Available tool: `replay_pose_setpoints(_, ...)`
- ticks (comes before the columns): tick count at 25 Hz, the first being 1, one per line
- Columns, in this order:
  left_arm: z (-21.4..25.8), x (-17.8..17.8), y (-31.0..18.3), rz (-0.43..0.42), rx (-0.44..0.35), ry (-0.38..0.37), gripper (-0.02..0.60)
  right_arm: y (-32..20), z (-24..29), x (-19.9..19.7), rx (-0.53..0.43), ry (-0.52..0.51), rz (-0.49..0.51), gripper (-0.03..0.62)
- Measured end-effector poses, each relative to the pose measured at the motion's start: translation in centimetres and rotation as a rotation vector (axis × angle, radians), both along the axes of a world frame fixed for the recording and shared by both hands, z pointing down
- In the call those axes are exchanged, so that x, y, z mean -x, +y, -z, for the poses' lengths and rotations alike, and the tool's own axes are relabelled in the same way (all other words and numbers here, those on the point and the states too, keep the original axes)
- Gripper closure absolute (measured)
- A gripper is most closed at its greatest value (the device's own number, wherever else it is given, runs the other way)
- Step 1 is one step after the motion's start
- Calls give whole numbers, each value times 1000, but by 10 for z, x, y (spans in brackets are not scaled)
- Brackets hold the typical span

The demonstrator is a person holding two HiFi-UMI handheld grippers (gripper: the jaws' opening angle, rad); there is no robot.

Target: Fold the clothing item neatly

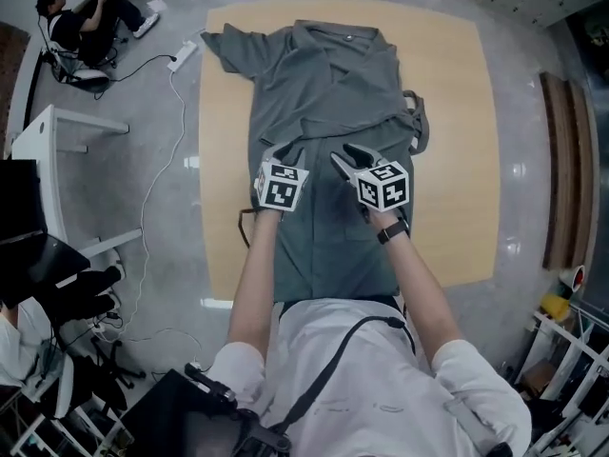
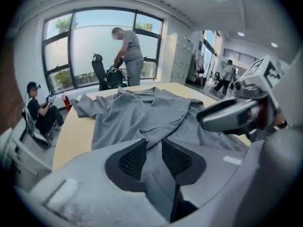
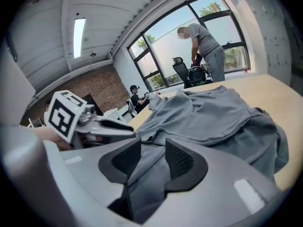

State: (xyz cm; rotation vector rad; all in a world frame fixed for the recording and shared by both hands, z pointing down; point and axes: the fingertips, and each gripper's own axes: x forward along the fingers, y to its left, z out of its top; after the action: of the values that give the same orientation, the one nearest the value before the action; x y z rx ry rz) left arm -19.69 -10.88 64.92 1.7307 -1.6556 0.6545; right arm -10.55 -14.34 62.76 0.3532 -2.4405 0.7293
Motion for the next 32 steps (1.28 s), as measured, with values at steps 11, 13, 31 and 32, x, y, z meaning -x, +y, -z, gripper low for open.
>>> replay_pose_setpoints(11,-40,21,-29,-6,81,-154,571,38,-1,-54,148,-78,-182,476)
replay_pose_setpoints(13,-21,12,-10,-63,45,-147,571,34,6,-57,123,-90,-170,479)
replay_pose_setpoints(31,-4,81,50,203,-52,65,465,36,20,-18,140,-148,-88,480)
replay_pose_setpoints(32,-3,103,44,275,-62,99,465,29,21,-8,127,-156,-76,480)
